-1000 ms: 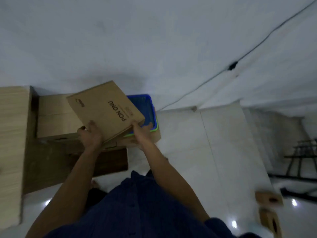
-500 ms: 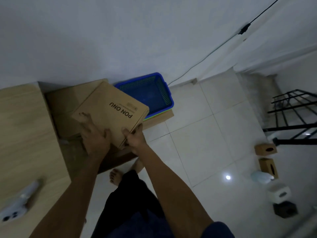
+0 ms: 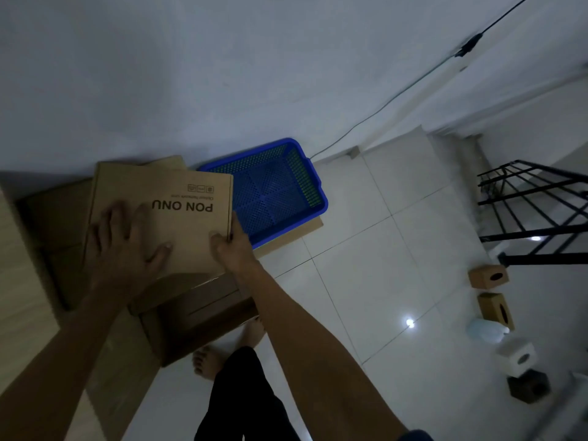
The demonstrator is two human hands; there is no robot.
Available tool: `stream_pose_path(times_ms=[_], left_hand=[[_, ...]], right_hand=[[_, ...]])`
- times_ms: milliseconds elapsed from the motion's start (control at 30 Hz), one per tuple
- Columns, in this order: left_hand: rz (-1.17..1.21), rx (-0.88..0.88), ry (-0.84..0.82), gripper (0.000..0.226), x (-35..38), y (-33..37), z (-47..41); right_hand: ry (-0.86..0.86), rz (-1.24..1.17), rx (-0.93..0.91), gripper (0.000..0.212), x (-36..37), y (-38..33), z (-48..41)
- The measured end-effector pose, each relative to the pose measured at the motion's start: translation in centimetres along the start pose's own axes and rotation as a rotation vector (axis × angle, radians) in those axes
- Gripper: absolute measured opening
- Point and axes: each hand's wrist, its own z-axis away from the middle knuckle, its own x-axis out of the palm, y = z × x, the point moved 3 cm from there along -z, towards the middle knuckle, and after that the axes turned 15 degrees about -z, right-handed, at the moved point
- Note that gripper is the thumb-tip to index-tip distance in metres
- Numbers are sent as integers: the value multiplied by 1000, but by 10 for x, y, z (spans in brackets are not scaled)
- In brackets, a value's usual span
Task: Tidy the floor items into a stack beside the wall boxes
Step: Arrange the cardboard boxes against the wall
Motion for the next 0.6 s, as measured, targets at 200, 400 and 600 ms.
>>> stream_pose_path(times_ms=[200, 400, 600], left_hand=[[16, -13, -17, 88, 17, 0, 0], [165, -190, 12, 88, 13, -7, 16], [254, -246, -6, 110, 16, -38, 23]], right_hand=[[206, 207, -169, 57, 0, -1, -4], [104, 414, -308, 53, 31, -18, 1], [-89, 654, -378, 57, 58, -47, -9]])
